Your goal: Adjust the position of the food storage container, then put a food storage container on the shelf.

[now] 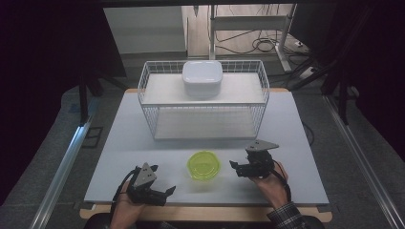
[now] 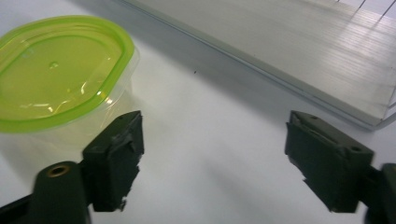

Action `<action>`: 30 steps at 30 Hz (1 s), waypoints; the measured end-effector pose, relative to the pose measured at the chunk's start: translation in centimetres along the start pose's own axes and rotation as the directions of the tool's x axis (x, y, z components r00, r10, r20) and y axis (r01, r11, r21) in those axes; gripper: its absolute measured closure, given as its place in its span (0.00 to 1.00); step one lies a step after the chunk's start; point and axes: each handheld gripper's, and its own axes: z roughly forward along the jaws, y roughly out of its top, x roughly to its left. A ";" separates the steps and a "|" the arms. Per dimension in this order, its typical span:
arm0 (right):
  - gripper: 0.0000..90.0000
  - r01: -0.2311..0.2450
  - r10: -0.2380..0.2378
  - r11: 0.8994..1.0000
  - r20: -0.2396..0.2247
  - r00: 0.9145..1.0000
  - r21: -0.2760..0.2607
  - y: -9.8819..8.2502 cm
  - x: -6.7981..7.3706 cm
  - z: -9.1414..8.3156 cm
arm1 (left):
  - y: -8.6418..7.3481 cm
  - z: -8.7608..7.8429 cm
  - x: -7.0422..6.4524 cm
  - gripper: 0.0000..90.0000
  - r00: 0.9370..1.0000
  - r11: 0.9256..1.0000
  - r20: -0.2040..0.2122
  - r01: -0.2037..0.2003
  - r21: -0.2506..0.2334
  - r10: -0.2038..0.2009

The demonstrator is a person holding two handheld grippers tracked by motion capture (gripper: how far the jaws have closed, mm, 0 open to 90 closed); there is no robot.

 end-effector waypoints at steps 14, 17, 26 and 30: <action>0.04 0.017 -0.018 1.000 -0.060 0.998 -0.016 -1.2 0.0 -0.7 | -0.2 0.0 0.1 0.03 1.000 1.000 -0.013 -0.012 -0.003 0.012; 0.02 0.026 -0.027 1.000 -0.058 0.998 -0.016 -1.1 0.1 -0.6 | -0.3 0.0 0.1 0.03 1.000 1.000 -0.012 -0.009 -0.006 0.009; 0.00 -0.038 0.036 0.999 -0.095 0.995 -0.017 -0.5 0.4 -0.5 | -0.2 0.1 0.0 0.03 1.000 1.000 -0.015 -0.016 -0.007 0.016; 0.02 -0.093 0.091 0.996 -0.134 0.987 -0.006 0.1 0.4 -0.7 | -0.2 0.1 0.0 0.03 1.000 1.000 -0.016 -0.017 -0.007 0.017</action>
